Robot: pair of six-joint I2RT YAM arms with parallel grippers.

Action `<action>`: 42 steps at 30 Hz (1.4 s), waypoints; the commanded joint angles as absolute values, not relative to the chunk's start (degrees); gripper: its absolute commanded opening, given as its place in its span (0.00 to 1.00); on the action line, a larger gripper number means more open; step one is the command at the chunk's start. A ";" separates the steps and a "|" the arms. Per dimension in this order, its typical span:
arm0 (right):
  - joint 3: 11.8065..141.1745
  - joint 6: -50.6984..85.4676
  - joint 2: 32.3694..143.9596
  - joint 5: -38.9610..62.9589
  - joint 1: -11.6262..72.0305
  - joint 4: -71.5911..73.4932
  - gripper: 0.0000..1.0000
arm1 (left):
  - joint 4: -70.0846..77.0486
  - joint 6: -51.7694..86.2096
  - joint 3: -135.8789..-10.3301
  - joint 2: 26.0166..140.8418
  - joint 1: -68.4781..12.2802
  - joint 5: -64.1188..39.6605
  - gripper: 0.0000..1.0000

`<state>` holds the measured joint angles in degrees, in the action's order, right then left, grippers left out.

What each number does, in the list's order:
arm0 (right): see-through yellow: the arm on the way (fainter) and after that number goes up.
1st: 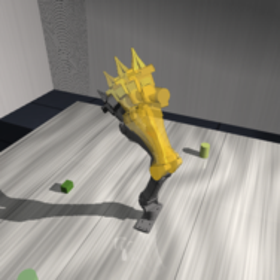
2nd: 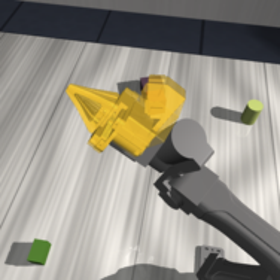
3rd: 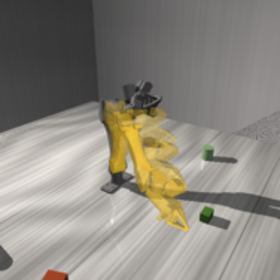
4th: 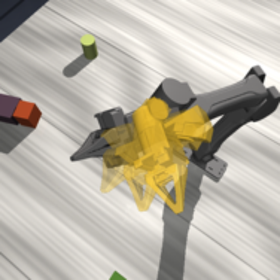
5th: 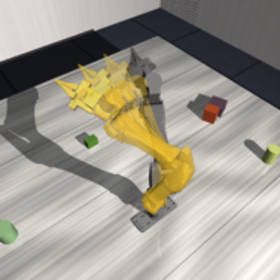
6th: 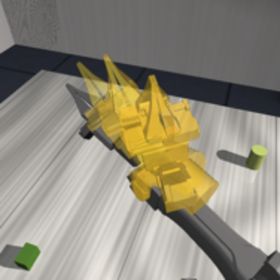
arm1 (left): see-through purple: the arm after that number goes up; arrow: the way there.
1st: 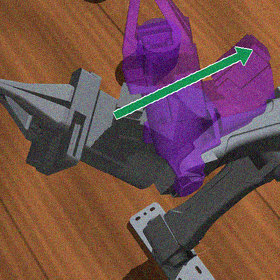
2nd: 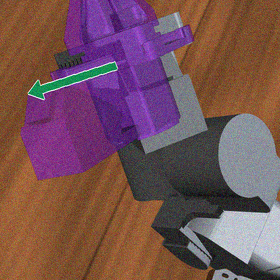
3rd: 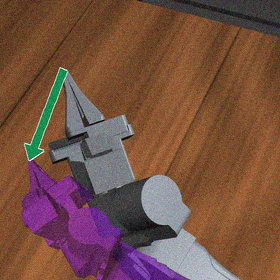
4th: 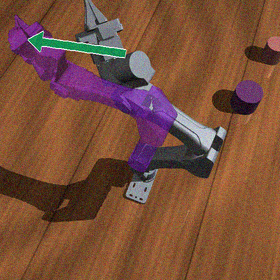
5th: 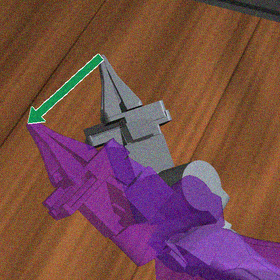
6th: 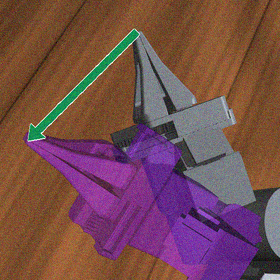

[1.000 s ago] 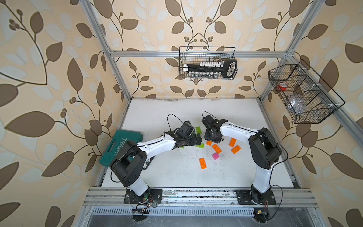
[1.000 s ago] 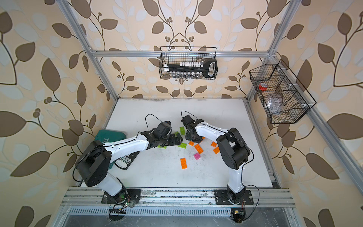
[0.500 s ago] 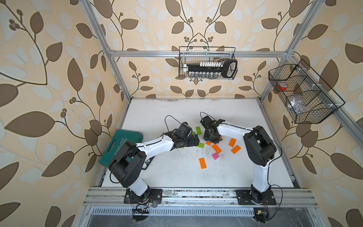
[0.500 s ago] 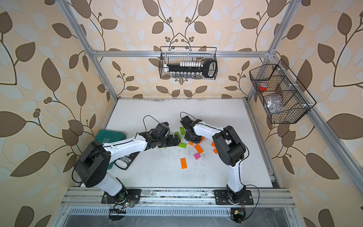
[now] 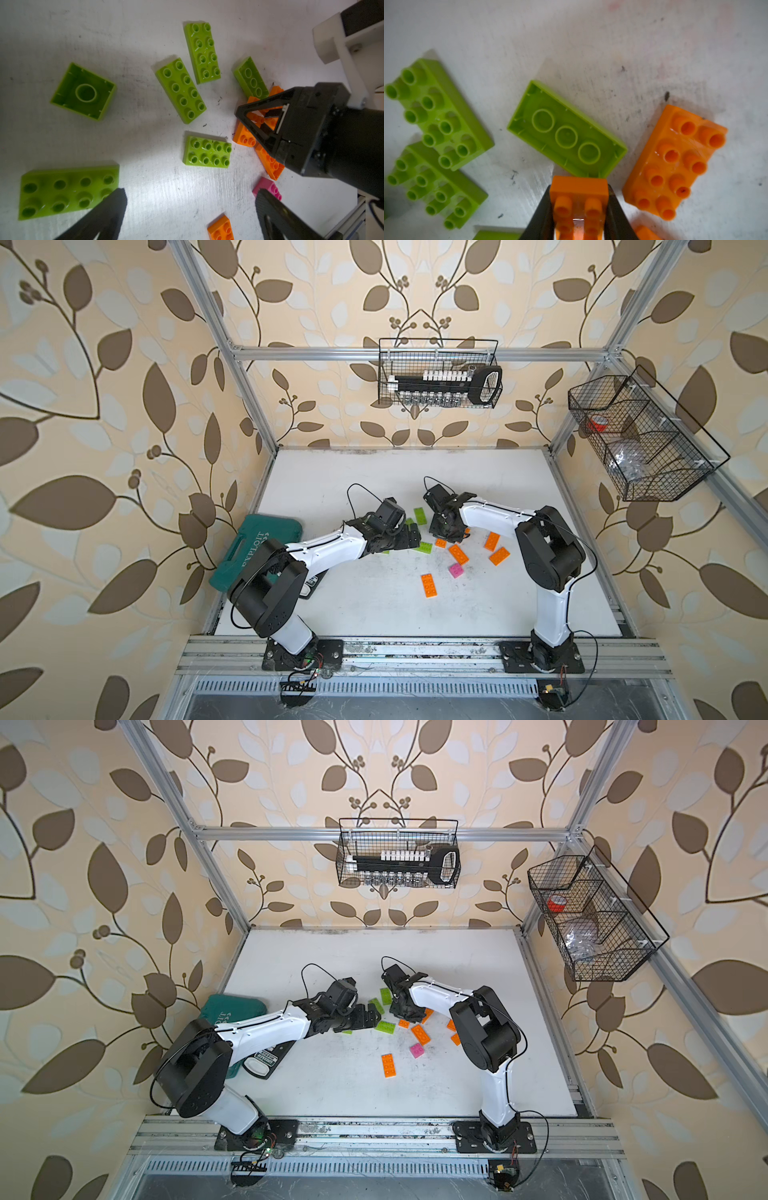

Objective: Assemble a small pinwheel with lego
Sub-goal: Pick up the lego brick from the center of the board, then assemble the lego brick at the center of the board.

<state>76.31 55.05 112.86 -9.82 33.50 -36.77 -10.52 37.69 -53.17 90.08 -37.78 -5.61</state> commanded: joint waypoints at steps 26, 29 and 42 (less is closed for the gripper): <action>61.06 43.72 92.48 -0.77 43.29 -34.75 0.13 | -2.80 48.58 -38.64 78.02 -36.73 -11.31 0.99; 63.97 42.51 95.70 0.17 44.92 -35.27 0.13 | -3.38 48.58 -35.73 74.26 -33.21 -11.81 0.99; 75.63 38.99 109.94 10.40 46.65 -36.31 0.12 | -9.62 45.44 -32.42 65.22 -23.73 -12.59 0.99</action>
